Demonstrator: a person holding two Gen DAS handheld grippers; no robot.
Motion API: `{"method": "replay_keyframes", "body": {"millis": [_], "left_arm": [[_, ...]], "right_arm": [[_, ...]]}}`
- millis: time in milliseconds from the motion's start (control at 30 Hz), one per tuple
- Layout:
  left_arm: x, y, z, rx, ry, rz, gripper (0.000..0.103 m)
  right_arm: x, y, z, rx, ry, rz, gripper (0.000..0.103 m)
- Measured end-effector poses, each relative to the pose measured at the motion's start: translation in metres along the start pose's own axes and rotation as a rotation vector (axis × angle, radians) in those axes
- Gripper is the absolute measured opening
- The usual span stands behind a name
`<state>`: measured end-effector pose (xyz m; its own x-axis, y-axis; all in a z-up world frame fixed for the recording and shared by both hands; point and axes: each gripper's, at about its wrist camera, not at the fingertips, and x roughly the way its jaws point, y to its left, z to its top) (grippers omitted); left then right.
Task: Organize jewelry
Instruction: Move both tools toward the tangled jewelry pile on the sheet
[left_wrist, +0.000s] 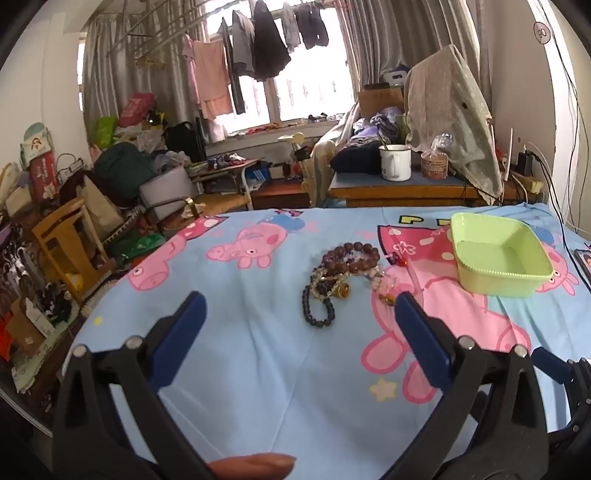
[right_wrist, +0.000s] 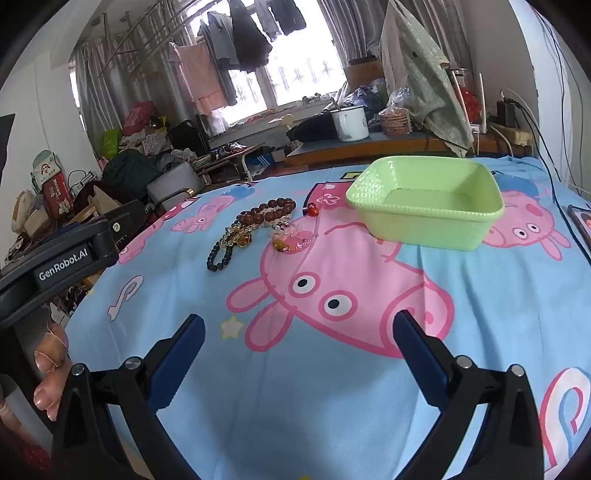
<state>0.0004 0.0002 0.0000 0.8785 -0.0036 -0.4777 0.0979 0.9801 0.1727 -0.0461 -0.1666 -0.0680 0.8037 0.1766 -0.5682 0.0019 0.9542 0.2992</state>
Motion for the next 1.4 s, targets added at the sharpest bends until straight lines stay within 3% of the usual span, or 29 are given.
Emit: {"method": "replay_keyframes", "body": {"millis": [500, 700, 1067, 1167, 1400], "left_arm": [[-0.002, 0.004, -0.008, -0.021, 0.024, -0.027, 0.098], [-0.005, 0.007, -0.015, -0.086, 0.046, -0.041, 0.098], [-0.037, 0.037, -0.064, -0.203, -0.035, -0.013, 0.098], [-0.044, 0.039, -0.070, -0.231, -0.059, -0.037, 0.098], [-0.016, 0.023, -0.070, -0.171, 0.043, -0.181, 0.098]], "right_arm": [[-0.005, -0.002, 0.001, -0.008, -0.019, -0.013, 0.076], [-0.007, -0.001, 0.007, -0.037, -0.031, -0.058, 0.076], [-0.001, -0.015, 0.022, -0.035, -0.023, -0.125, 0.076], [0.003, -0.013, 0.026, -0.054, -0.022, -0.125, 0.076], [0.018, -0.012, 0.032, -0.068, 0.006, -0.116, 0.076]]}}
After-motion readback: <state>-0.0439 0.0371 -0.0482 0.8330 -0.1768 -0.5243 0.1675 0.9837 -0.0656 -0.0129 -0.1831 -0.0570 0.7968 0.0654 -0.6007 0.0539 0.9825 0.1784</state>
